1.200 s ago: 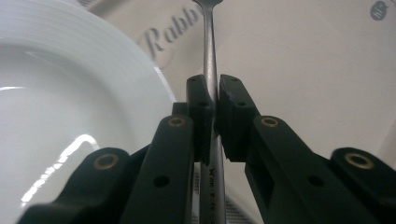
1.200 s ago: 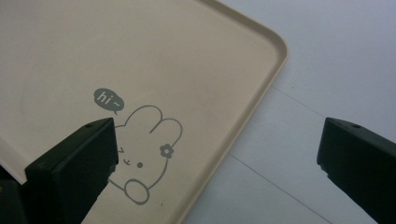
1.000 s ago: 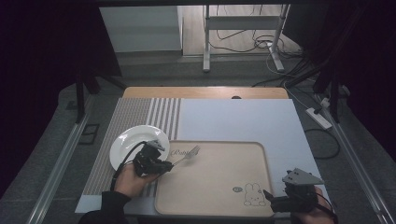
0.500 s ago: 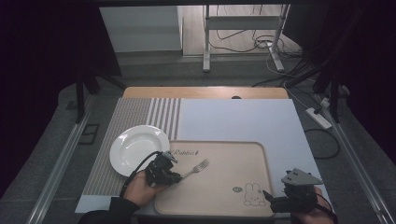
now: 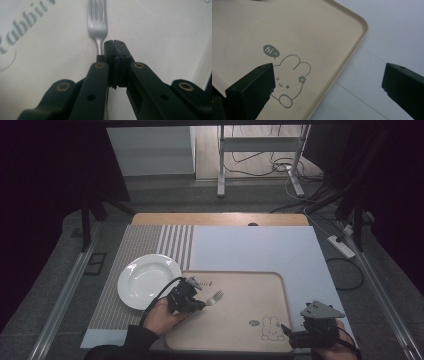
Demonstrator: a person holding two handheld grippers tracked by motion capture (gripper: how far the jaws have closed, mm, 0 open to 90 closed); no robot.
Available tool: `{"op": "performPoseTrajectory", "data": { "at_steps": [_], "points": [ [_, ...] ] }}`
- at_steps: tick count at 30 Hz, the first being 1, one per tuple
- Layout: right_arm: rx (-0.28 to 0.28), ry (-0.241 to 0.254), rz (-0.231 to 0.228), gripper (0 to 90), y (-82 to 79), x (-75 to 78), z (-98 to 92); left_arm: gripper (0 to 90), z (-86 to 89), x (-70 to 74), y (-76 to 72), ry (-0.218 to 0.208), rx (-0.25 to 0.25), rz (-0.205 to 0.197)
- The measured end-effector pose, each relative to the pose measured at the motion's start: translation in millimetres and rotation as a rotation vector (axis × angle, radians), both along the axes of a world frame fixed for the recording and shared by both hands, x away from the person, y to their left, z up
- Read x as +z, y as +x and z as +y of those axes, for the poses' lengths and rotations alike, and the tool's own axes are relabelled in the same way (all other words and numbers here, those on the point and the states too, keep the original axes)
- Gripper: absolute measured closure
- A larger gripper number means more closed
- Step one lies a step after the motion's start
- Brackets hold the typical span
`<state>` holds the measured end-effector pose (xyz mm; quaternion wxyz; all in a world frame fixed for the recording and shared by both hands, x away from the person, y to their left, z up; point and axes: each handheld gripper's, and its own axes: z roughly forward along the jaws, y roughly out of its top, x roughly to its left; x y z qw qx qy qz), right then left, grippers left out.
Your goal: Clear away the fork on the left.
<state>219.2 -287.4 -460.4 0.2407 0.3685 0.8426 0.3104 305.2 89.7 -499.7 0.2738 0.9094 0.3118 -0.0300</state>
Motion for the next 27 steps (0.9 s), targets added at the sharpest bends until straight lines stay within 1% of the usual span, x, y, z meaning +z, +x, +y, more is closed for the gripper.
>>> {"op": "performPoseTrajectory", "data": {
  "at_steps": [3, 4, 6, 7, 13, 18, 23, 27],
  "points": [
    [0.001, -0.002, -0.002, 0.0, -0.3, -0.1, 0.4, 88.9, -9.4, -5.4, 3.8, 0.015, -0.007, 0.010],
    [0.002, -0.003, -0.003, 0.0, -0.4, 0.0, 0.4, 88.9, -11.7, -7.2, 4.8, 0.026, -0.008, 0.010],
    [0.004, -0.003, -0.004, 0.0, -0.5, 0.0, 0.4, 89.0, -13.2, -9.5, 6.5, 0.049, 0.003, 0.005],
    [0.005, -0.003, -0.004, 0.0, -0.5, 0.0, 0.4, 88.9, -12.7, -9.7, 7.1, 0.047, 0.011, 0.008],
    [0.008, -0.004, -0.003, 0.0, -0.8, 0.0, 0.6, 88.9, 0.2, -9.8, 14.5, 0.077, 0.065, -0.003],
    [0.012, -0.006, -0.002, 0.0, -0.7, -0.1, 0.8, 88.9, 14.9, -10.6, 21.7, 0.090, 0.115, -0.002],
    [0.015, -0.006, -0.002, 0.0, -1.1, -0.2, 1.2, 88.9, 24.1, -10.3, 25.9, 0.105, 0.148, -0.011],
    [0.016, -0.008, -0.004, 0.0, -1.2, -0.4, 1.4, 88.9, 29.8, -10.8, 28.2, 0.111, 0.173, -0.011]
  ]
}}
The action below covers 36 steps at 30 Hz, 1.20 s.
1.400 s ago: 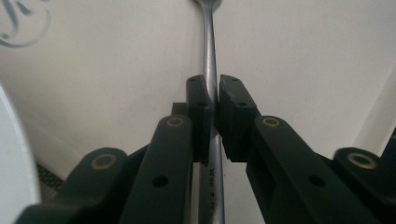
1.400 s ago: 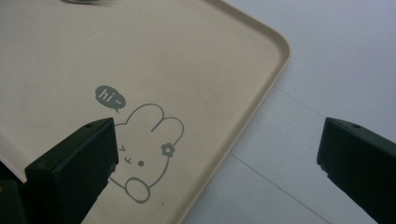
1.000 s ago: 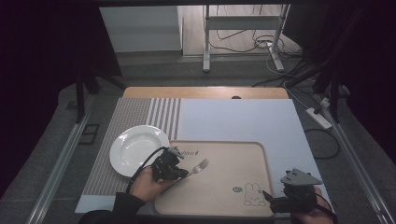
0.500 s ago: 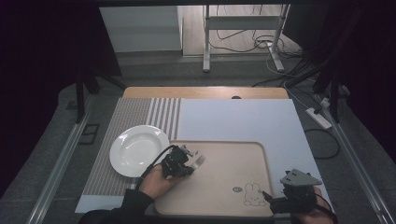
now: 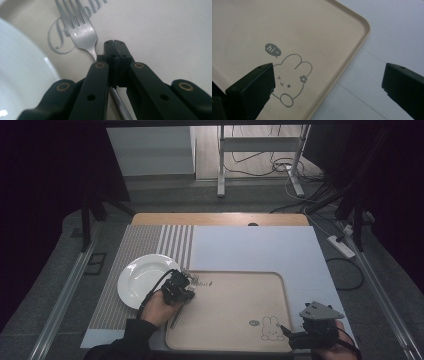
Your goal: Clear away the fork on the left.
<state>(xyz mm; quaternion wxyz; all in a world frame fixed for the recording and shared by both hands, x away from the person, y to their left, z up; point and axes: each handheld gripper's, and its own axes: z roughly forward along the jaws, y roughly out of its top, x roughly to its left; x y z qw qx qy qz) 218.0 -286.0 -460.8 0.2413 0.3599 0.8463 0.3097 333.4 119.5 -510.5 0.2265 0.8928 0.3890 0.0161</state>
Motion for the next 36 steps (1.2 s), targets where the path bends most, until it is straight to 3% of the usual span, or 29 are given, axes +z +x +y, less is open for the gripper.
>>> {"op": "performPoseTrajectory", "data": {
  "at_steps": [11, 14, 17, 20, 23, 24, 30, 34, 36],
  "points": [
    [0.006, -0.007, -0.001, 0.0, -0.1, 0.2, 0.1, 88.9, 11.5, 0.5, 3.6, 0.024, 0.046, -0.001],
    [0.008, -0.009, -0.001, 0.0, -0.2, 0.2, 0.2, 88.9, 12.2, 0.9, 3.6, -0.018, 0.035, 0.015],
    [0.007, -0.008, -0.003, 0.0, -0.2, 0.1, 0.2, 87.7, 11.9, 4.7, 1.7, -0.034, 0.018, -0.013],
    [0.007, -0.006, -0.004, 0.0, -0.3, 0.1, 0.1, 81.8, 12.5, 8.8, -0.6, -0.081, -0.001, -0.037],
    [0.005, -0.005, -0.003, 0.0, -0.5, 0.2, 0.1, 72.8, 16.0, 12.1, -2.2, -0.185, -0.033, -0.034],
    [0.005, -0.005, -0.003, 0.0, -0.5, 0.2, 0.1, 70.5, 16.9, 13.0, -2.5, -0.200, -0.038, -0.036],
    [0.006, -0.004, -0.003, 0.0, -0.6, 0.3, 0.0, 53.8, 21.2, 15.5, -5.1, -0.179, -0.038, -0.096],
    [0.007, -0.001, -0.004, 0.0, -0.6, 0.3, -0.1, 39.2, 26.3, 16.3, -7.0, -0.186, -0.044, -0.154],
    [0.007, 0.000, -0.004, 0.0, -0.6, 0.3, -0.1, 33.2, 29.1, 16.5, -8.2, -0.210, -0.050, -0.168]
  ]
}}
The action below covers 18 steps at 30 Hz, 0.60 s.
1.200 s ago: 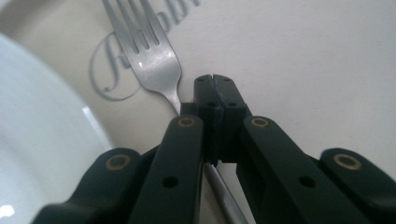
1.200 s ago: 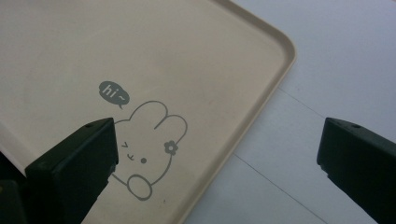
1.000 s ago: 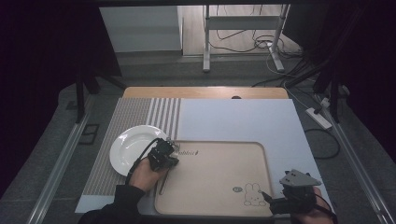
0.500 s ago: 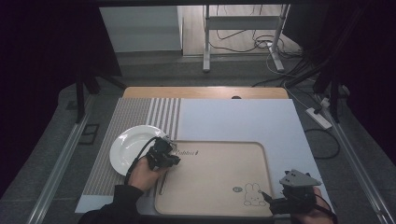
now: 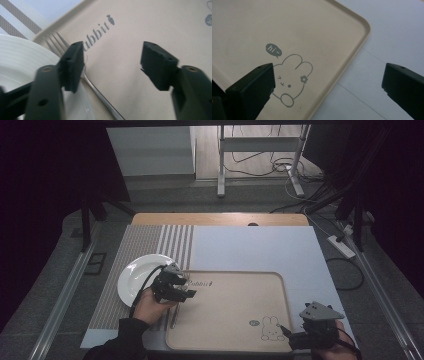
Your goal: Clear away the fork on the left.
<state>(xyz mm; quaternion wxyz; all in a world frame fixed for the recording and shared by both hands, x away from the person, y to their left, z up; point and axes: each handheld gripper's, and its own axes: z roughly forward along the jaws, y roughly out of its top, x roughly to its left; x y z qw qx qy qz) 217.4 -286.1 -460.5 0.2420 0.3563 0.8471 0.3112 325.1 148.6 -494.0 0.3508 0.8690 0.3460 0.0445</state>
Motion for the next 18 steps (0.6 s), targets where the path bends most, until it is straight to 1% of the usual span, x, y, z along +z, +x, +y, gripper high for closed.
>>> {"op": "performPoseTrajectory", "data": {
  "at_steps": [2, 6, 8, 12, 16, 18],
  "points": [
    [0.001, 0.000, 0.000, 0.0, 0.0, 0.0, 0.0, 26.1, 1.6, -0.3, -0.6, -0.018, -0.001, -0.001],
    [0.000, 0.001, 0.000, 0.0, -0.1, 0.1, -0.1, 15.4, 4.1, -0.9, -2.5, -0.023, 0.004, 0.001],
    [0.000, 0.002, -0.001, 0.0, -0.1, 0.1, -0.2, 11.7, 5.9, -0.6, -3.4, -0.032, 0.003, 0.016],
    [0.000, 0.002, 0.000, 0.0, -0.1, 0.1, -0.1, 6.6, 9.5, 0.6, -4.6, -0.040, 0.000, 0.019],
    [0.000, 0.003, 0.000, 0.0, 0.0, 0.0, -0.1, 2.0, 13.6, 1.0, -6.4, -0.046, -0.007, 0.004],
    [-0.002, 0.004, 0.000, 0.0, 0.0, 0.0, -0.1, 0.5, 15.2, 1.0, -7.7, -0.040, -0.008, 0.000]
  ]
}}
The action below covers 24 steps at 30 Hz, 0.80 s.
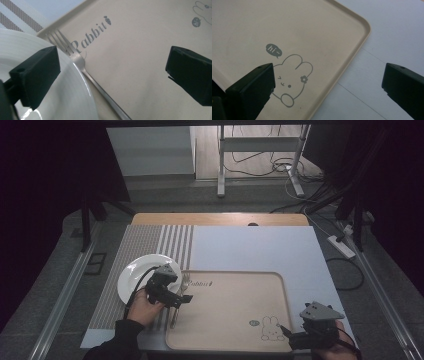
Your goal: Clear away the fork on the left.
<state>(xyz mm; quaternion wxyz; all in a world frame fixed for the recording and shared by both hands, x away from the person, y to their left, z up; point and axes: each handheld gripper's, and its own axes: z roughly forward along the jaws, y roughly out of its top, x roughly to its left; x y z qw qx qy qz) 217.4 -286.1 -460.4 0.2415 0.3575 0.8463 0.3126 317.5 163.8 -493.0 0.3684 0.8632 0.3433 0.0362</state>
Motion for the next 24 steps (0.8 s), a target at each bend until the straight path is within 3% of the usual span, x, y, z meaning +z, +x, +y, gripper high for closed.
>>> {"op": "performPoseTrajectory", "data": {
  "at_steps": [8, 24],
  "points": [
    [-0.001, -0.001, 0.002, 0.0, 0.1, 0.1, 0.0, 0.0, 7.3, 2.4, -7.9, 0.013, 0.014, -0.018],
    [-0.005, -0.005, -0.004, 0.0, -0.5, 0.2, 0.4, 0.0, 44.2, 5.9, -32.8, -0.049, 0.097, -0.008]
  ]
}}
